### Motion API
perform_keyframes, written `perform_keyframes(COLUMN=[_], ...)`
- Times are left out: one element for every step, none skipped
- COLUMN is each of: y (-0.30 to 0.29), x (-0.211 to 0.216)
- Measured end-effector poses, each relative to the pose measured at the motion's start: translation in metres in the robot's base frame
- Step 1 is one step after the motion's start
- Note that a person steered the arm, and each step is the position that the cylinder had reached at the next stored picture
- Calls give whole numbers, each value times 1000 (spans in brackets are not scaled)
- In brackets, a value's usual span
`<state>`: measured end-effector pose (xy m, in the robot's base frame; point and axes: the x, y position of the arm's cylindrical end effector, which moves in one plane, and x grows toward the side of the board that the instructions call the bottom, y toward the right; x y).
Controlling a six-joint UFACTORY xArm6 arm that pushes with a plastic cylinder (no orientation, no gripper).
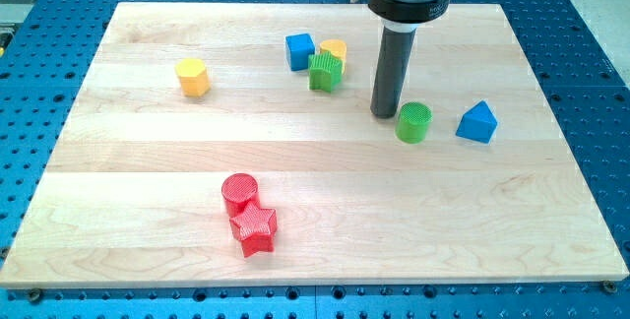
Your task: Move the green circle into the triangle
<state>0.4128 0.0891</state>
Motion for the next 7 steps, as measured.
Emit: perform_keyframes(y=[-36,-67,-50,-3,1,12,16], x=[31,67,71,61,36,36,36])
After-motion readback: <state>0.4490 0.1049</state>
